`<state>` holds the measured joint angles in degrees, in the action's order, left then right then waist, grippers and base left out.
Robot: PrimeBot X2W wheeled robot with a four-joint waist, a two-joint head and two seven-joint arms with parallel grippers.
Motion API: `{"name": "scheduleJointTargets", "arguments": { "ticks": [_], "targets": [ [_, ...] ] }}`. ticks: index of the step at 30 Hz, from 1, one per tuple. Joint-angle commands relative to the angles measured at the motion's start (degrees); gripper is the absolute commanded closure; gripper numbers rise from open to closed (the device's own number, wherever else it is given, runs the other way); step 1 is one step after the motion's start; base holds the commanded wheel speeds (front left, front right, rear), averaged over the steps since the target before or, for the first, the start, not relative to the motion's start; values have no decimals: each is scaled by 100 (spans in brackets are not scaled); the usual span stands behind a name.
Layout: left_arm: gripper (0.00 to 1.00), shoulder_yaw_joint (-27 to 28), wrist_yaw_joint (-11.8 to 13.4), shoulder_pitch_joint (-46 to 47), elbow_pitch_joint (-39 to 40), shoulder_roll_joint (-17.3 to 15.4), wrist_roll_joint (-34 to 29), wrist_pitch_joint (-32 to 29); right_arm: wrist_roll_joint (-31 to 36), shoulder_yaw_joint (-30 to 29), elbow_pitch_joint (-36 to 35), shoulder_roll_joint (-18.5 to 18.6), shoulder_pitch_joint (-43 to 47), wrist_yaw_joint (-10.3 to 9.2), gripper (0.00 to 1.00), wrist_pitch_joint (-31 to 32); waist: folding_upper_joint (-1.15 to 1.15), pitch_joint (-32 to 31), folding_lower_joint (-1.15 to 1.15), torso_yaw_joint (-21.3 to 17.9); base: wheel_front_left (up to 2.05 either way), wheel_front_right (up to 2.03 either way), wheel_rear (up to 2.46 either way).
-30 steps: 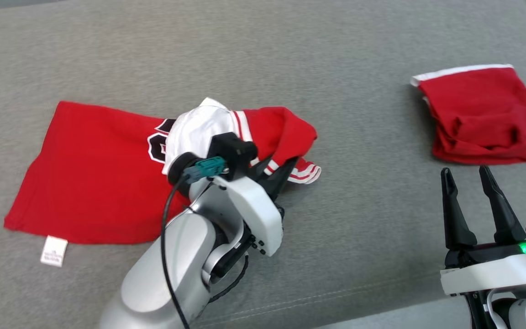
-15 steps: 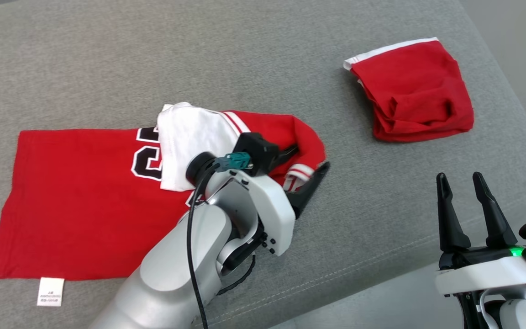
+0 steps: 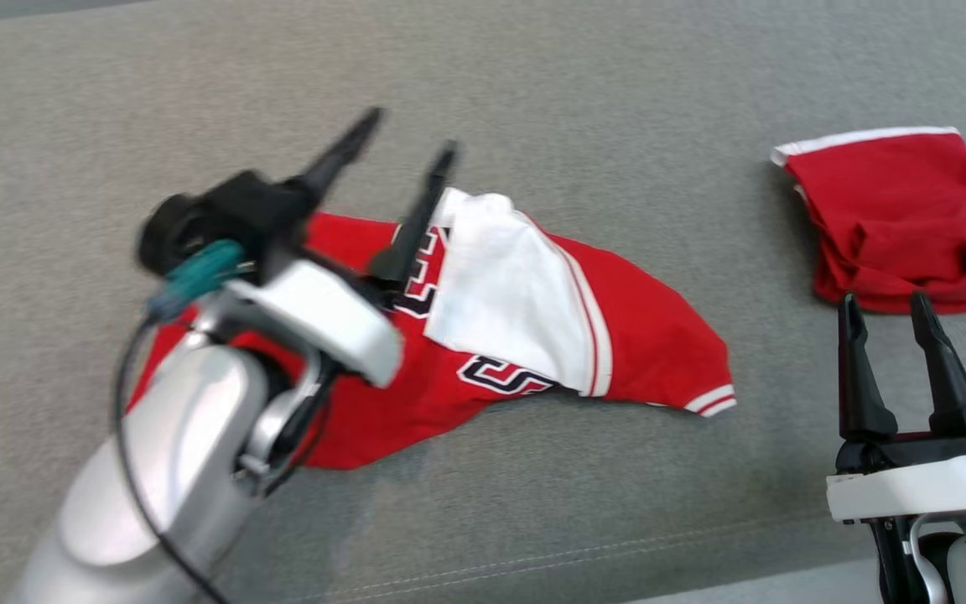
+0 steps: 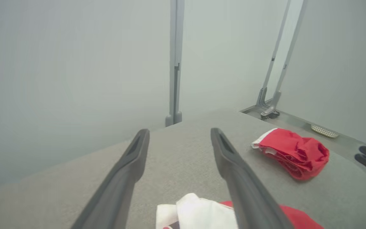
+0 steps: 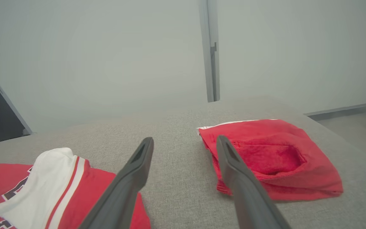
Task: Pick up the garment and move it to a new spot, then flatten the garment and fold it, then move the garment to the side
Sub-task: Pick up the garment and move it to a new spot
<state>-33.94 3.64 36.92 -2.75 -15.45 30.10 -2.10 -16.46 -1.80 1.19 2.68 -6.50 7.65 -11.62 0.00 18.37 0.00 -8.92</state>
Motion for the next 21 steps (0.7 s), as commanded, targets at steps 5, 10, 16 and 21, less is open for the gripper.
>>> {"name": "scheduleJointTargets", "arguments": {
  "ticks": [5, 10, 16, 21],
  "targets": [
    [0, 1191, 692, -774, 662, -801, 122, 287, 233, 42, -293, 205, -74, -16, 0, 126, 0, -246, 0, 661, 0, 0, 0],
    [0, 2083, 1194, -1720, 959, -1283, 295, 651, 355, 99, -366, 321, -41, -16, 0, 245, 0, -364, 0, 916, 0, 0, 0],
    [0, 2621, 1358, -2826, 1203, -1479, 462, 1109, 490, 336, -351, 477, 50, -16, 0, 362, 0, -583, 0, 1057, 0, 0, 0],
    [0, 2623, 1342, -3437, 1222, -1398, 529, 1310, 616, 488, -354, 512, 327, -16, 0, 443, 0, -849, 0, 1130, 0, 0, 0]
  ]
}}
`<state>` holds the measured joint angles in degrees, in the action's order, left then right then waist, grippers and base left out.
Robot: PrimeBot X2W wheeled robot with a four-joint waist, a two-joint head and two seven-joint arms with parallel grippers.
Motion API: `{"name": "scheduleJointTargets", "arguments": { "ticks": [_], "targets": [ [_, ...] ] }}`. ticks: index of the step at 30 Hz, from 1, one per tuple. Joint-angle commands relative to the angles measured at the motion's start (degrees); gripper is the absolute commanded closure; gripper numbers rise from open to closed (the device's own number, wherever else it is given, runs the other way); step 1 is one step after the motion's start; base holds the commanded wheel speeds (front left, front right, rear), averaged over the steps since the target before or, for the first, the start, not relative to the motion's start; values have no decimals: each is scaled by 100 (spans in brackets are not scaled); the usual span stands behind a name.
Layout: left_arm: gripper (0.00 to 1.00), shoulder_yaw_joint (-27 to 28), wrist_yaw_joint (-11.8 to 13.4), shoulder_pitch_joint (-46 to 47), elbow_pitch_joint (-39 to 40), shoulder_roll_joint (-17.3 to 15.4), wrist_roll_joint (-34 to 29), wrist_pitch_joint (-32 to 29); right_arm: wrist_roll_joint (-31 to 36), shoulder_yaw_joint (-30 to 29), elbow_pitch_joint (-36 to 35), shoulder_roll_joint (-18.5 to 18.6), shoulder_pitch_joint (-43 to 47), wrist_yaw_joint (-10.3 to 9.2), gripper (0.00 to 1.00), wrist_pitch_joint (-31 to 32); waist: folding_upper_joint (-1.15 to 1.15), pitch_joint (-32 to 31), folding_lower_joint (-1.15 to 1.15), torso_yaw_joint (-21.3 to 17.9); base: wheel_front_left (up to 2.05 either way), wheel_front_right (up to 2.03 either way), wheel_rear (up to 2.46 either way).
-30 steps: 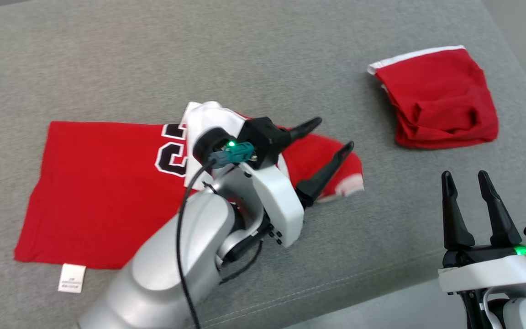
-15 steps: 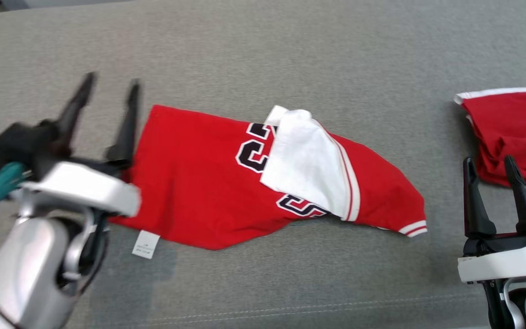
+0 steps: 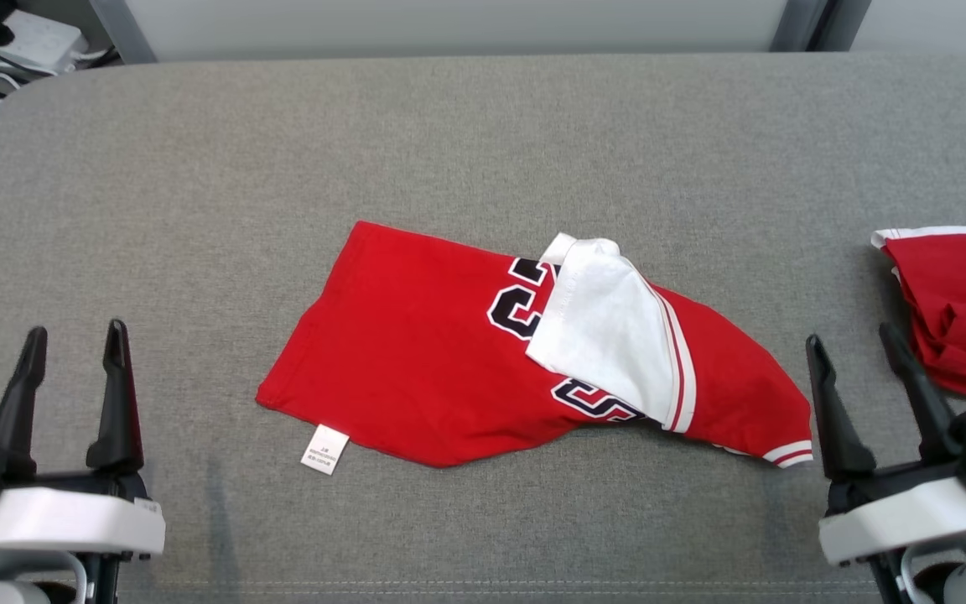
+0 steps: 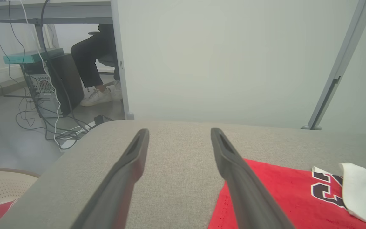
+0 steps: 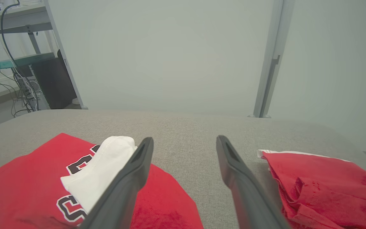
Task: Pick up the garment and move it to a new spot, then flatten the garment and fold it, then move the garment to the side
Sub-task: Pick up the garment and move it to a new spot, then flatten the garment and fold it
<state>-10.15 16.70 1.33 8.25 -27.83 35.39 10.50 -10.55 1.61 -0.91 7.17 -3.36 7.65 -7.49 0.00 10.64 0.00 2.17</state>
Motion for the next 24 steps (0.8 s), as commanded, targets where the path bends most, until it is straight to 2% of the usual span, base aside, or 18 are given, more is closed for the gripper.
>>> {"name": "scheduleJointTargets", "arguments": {
  "ticks": [1, 12, 24],
  "targets": [
    [0, 241, 53, 45, 102, -138, 3, 69, 40, 175, -152, 49, 74, -16, 0, 36, 0, -119, 0, 13, 0, 0, 0],
    [0, 292, 99, -530, -37, -105, 109, 130, 116, 329, -284, -212, 625, -16, 0, 125, 0, -495, 0, -122, 0, 0, 0],
    [0, 315, 177, -574, 138, -177, 122, 44, 158, 288, -444, -300, 734, -16, 0, 214, 0, -541, 0, -137, 0, 0, 0]
  ]
}}
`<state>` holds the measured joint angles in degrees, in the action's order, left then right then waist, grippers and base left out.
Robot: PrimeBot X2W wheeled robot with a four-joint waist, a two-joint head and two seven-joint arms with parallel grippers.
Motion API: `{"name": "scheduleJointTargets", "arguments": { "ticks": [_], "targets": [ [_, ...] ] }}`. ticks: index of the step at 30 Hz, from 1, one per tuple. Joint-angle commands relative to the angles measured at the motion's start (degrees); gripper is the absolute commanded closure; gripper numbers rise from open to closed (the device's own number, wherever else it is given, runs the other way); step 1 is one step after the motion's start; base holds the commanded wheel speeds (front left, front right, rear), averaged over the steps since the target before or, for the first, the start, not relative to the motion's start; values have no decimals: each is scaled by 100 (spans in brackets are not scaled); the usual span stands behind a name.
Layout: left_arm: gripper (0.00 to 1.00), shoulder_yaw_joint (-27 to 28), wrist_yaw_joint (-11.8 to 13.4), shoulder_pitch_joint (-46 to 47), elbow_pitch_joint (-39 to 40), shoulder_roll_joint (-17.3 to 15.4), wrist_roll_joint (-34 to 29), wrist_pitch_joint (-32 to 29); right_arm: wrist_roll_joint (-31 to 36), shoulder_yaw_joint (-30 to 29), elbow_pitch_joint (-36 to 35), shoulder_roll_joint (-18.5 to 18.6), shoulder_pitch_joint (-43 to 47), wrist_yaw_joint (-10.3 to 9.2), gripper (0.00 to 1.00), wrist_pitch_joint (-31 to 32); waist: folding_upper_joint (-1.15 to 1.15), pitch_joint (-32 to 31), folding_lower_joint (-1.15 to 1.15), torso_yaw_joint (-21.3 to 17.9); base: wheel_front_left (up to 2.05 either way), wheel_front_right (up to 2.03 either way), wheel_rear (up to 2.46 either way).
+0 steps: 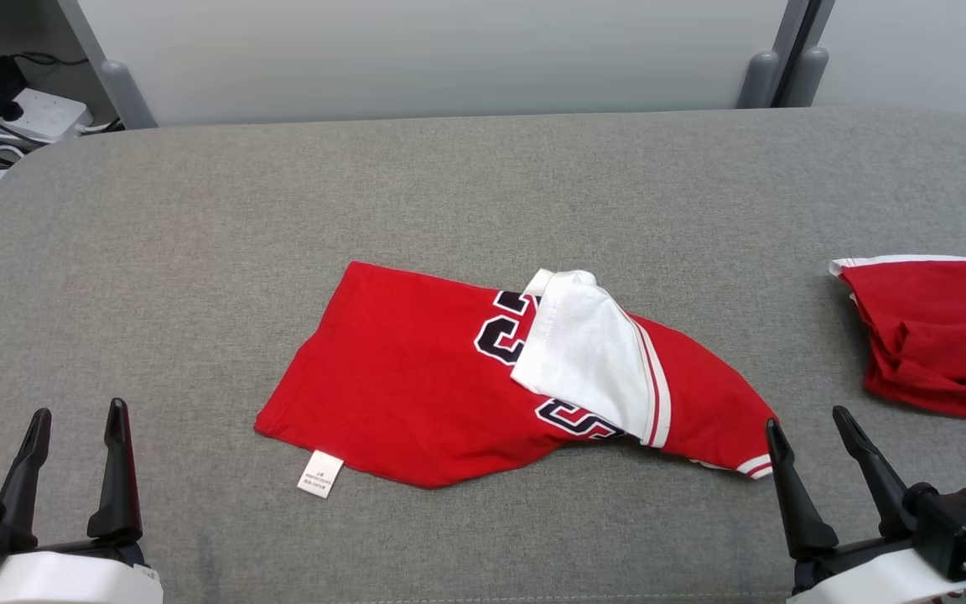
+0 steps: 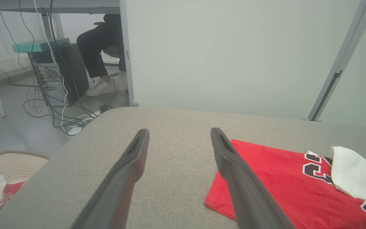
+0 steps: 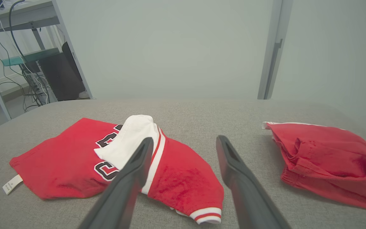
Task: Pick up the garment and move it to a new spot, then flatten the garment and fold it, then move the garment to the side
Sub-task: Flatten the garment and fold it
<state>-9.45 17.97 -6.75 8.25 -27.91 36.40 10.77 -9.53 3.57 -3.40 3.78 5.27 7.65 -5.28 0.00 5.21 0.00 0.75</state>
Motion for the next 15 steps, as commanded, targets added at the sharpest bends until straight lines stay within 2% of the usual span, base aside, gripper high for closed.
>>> {"name": "scheduleJointTargets", "arguments": {
  "ticks": [1, 10, 15],
  "targets": [
    [0, 238, 55, 244, 152, -164, 22, 11, 54, 81, -204, 36, -134, -16, 0, -7, 0, 8, 0, 15, 0, 0, 0],
    [0, 136, 91, 317, 238, -148, -46, 0, 69, 2, -291, 79, -244, -16, 0, 15, 0, 53, 0, 178, 0, 0, 0],
    [0, 39, 86, 421, 298, -135, -90, -32, 13, 194, -234, 224, -542, -16, 0, 126, 0, 150, 0, 310, 0, 0, 0]
  ]
}}
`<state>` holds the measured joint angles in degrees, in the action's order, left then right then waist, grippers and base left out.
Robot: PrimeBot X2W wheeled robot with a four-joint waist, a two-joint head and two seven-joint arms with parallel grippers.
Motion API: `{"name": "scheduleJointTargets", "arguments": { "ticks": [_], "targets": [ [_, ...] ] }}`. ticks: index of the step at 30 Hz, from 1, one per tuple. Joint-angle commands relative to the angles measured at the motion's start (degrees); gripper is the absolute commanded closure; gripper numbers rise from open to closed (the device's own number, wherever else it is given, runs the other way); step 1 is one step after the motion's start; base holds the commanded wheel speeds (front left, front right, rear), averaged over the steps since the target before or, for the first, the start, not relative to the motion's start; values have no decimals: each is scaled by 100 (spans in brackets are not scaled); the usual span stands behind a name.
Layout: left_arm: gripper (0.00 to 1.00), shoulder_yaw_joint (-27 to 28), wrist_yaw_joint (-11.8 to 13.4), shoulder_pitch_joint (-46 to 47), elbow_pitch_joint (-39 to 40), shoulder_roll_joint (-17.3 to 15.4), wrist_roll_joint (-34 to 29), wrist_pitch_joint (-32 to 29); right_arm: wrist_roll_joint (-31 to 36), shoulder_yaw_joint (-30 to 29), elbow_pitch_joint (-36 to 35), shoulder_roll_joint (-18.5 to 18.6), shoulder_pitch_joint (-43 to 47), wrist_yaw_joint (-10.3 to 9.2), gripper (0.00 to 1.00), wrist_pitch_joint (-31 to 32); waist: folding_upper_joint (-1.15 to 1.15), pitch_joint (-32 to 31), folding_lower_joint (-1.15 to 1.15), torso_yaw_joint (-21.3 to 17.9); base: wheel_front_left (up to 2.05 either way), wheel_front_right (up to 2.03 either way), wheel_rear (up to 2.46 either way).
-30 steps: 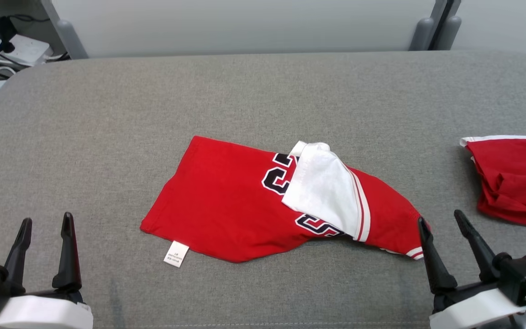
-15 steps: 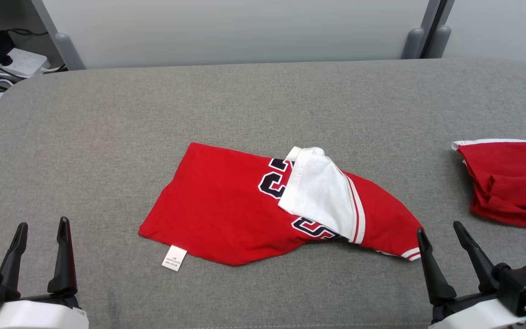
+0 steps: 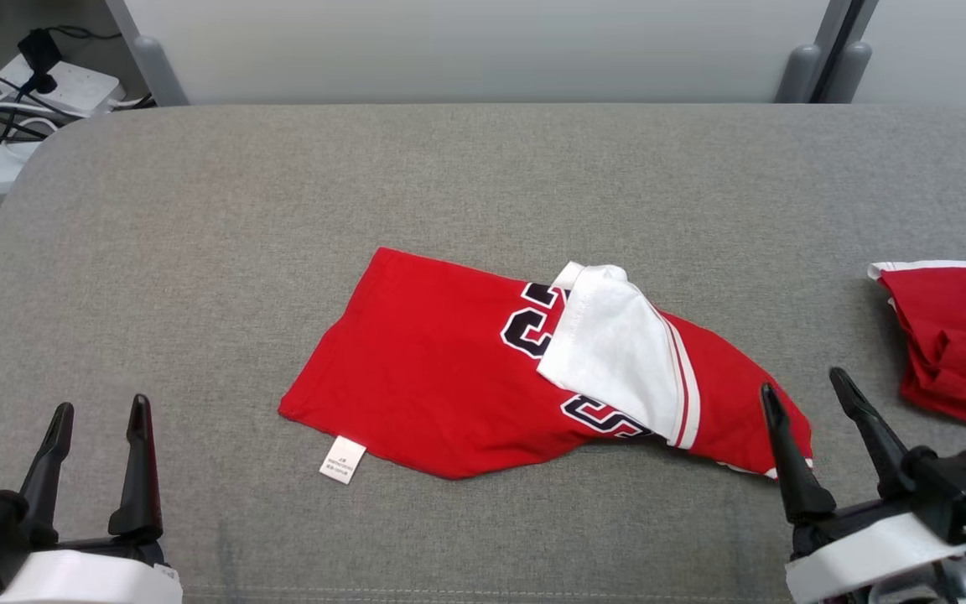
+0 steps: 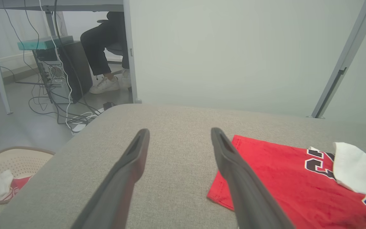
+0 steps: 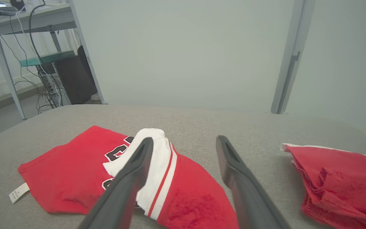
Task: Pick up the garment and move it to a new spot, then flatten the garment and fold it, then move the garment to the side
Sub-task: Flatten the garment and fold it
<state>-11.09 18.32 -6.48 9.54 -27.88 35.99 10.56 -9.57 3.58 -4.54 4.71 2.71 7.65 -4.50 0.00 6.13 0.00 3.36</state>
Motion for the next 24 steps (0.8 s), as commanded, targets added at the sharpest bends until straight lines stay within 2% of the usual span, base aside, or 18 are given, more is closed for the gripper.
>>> {"name": "scheduleJointTargets", "arguments": {
  "ticks": [1, 5, 8, 18, 24],
  "targets": [
    [0, 174, 49, 430, 186, -128, -64, -13, -1, 258, -76, 183, -393, -16, 0, 69, 0, 95, 0, 80, 0, 0, 0],
    [0, 52, 30, 562, 216, -86, -130, -15, -92, 579, 209, 359, -807, -16, 0, 174, 0, 216, 0, 184, 0, 0, 0],
    [0, -213, -66, 805, 184, 21, -226, -22, -237, 1236, 815, 607, -1416, -16, 0, 283, 0, 357, 0, 420, 0, 0, 0],
    [0, -651, -317, 1319, -190, 333, -294, 49, -377, 2248, 2018, 966, -2414, -16, 0, 462, 0, 621, 0, 979, 0, 0, 0],
    [0, -711, -404, 1466, -423, 471, -274, 162, -334, 2652, 2460, 1127, -2811, -16, 0, 764, 0, 723, 0, 1157, 0, 0, 0]
  ]
}}
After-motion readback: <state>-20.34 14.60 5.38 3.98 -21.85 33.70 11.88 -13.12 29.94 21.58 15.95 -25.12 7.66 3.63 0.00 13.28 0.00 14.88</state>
